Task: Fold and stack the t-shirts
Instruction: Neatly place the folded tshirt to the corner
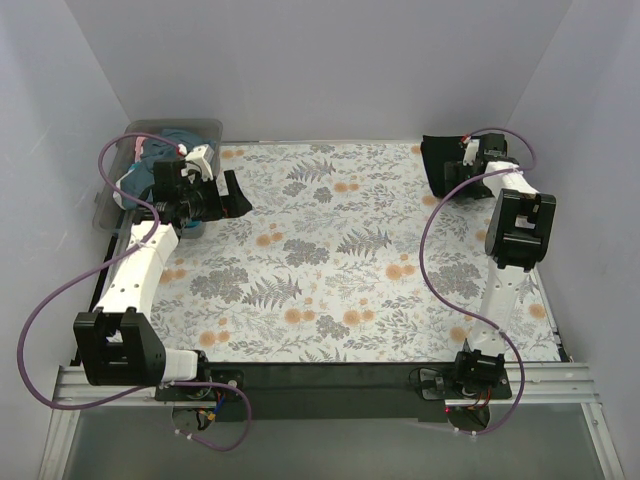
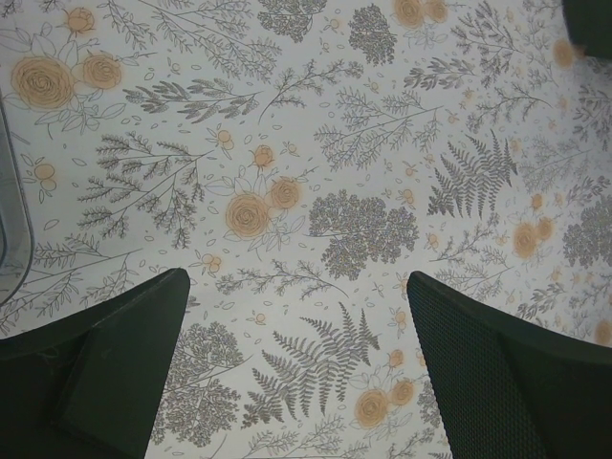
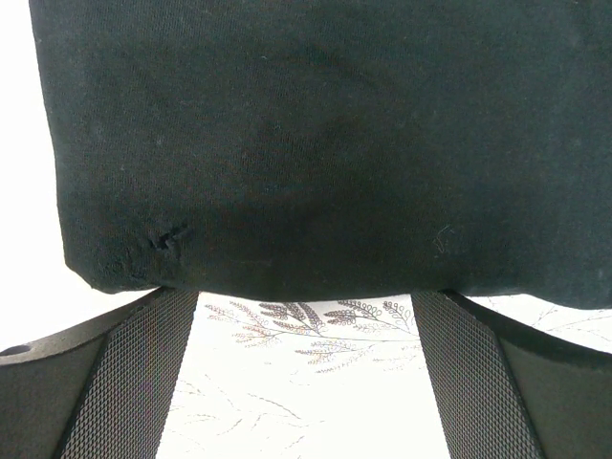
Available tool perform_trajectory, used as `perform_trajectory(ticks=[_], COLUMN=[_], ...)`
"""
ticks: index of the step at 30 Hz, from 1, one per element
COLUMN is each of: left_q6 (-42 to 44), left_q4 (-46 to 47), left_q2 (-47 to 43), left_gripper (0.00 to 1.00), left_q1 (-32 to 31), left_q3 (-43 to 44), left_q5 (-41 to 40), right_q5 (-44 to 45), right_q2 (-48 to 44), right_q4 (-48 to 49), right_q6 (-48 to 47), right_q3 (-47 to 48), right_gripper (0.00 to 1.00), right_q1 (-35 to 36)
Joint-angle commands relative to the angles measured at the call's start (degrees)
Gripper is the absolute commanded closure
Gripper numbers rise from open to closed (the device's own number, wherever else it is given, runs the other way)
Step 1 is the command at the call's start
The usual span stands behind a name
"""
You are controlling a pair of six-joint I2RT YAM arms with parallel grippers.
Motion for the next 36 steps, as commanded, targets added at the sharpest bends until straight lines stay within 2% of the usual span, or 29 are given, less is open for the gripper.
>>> perform_trajectory(ticks=[1, 8, 13, 19, 24, 28, 32, 36], left_q6=[0.48, -0.05, 1.71, 2.50, 4.78, 7.50, 8.92, 6.55], left_q4=[-0.89, -10.12, -9.86, -11.79, -11.27, -10.30, -8.99, -9.07], left_q2=[0.17, 7.81, 9.49, 13.18, 11.08, 6.96, 3.35, 1.50], left_gripper=[0.02, 0.02, 0.02, 0.02, 0.02, 0.02, 0.02, 0.02], left_q1=[-0.11, -0.11, -0.11, -0.11, -0.11, -0.11, -0.11, -0.11], left_q3=[3.23, 11.75, 14.13, 17.74, 13.44, 5.46, 0.34, -0.11], left_q5=[0.83, 4.61, 7.59, 8.83, 8.40, 7.17, 5.32, 4.97], right_q5=[-4.16, -5.04, -8.72, -13.11, -16.64, -16.91, -16.64, -16.47], right_q2=[-0.14, -16.21, -24.93, -37.14, -47.85, -53.14, -56.93, -57.46], right_q4=[-5.17, -8.69, -14.39, -16.43, -16.26, -15.03, -13.10, -12.13], right_q6=[1.15, -2.81, -4.39, -4.92, -5.36, -5.36, -4.66, -3.78], right_q3=[-1.36, -5.92, -7.86, -18.56, -29.81, -39.65, -44.32, -44.95], right_gripper=[0.02, 0.02, 0.02, 0.02, 0.02, 0.02, 0.02, 0.02], right_q1=[0.94, 0.94, 1.64, 3.92, 7.95, 11.48, 12.89, 12.98])
